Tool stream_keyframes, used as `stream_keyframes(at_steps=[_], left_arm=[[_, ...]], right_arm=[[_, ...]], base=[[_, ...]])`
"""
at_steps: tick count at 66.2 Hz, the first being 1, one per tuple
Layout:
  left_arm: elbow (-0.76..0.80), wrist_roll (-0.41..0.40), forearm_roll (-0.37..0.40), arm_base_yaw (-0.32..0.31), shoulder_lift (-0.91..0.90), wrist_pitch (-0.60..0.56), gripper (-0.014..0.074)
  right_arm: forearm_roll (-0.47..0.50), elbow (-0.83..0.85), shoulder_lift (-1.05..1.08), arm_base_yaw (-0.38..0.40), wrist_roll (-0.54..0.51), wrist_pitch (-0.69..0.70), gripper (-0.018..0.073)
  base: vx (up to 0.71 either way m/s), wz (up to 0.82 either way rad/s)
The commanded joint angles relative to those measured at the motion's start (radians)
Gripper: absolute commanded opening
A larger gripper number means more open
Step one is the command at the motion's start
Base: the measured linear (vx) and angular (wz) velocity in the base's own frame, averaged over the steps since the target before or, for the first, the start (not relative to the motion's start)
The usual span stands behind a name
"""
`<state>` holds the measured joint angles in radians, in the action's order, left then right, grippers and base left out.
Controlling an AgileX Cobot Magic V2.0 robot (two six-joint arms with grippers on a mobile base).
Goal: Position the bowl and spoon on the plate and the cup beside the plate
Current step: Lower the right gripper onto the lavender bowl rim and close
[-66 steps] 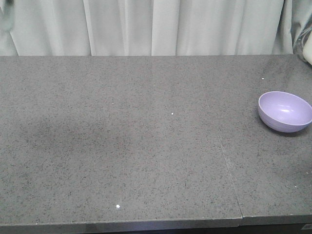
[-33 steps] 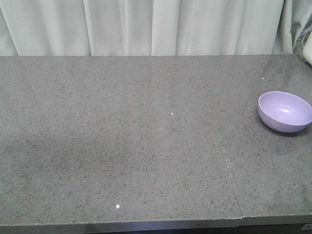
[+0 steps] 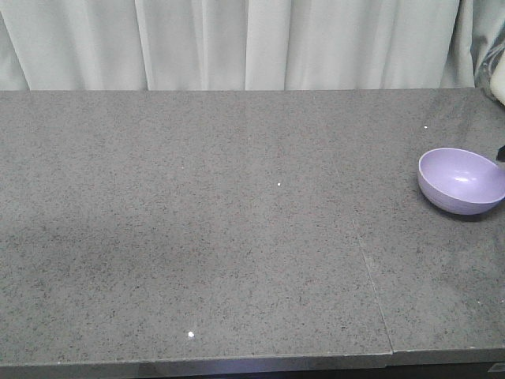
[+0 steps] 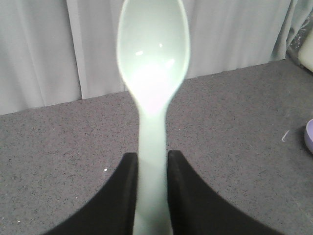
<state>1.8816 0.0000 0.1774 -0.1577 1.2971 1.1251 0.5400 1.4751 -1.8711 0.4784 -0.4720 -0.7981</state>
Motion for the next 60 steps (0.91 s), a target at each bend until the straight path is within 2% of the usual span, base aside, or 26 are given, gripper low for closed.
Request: stream_keyframes(at_steps=[1, 18, 19, 27, 39, 43, 60], left_arm=[[0.024, -0.005, 0.018, -0.004, -0.021, -0.057, -0.0007], [0.024, -0.005, 0.018, -0.004, -0.021, -0.055, -0.0007], [0.024, -0.005, 0.018, -0.004, -0.021, -0.053, -0.0007], [0.024, -0.005, 0.018, -0.004, -0.021, -0.053, -0.0007], [0.024, -0.005, 0.018, -0.004, -0.021, -0.046, -0.0007], [0.024, -0.005, 0.018, -0.004, -0.021, -0.037, -0.0007], [0.024, -0.005, 0.018, -0.004, -0.021, -0.015, -0.0007]], right_arm=[[0.01, 0.035, 0.017, -0.014, -0.022, 0.057, 0.0473], [-0.038, 0.035, -0.046, -0.047, -0.004, 0.09, 0.0473], [-0.052, 0.035, -0.059, -0.047, -0.007, 0.083, 0.0435], [-0.057, 0.035, -0.063, -0.047, -0.007, 0.065, 0.0314], [-0.056, 0.035, -0.065, -0.047, -0.012, 0.059, 0.0051], [-0.039, 0.035, -0.065, -0.047, -0.022, 0.062, -0.0017], [0.171, 0.138, -0.002, -0.047, -0.165, -0.055, -0.0008]], base=[[0.0, 0.0], [0.0, 0.0], [0.0, 0.0], [0.0, 0.0], [0.0, 0.0], [0.0, 0.0], [0.0, 0.0]])
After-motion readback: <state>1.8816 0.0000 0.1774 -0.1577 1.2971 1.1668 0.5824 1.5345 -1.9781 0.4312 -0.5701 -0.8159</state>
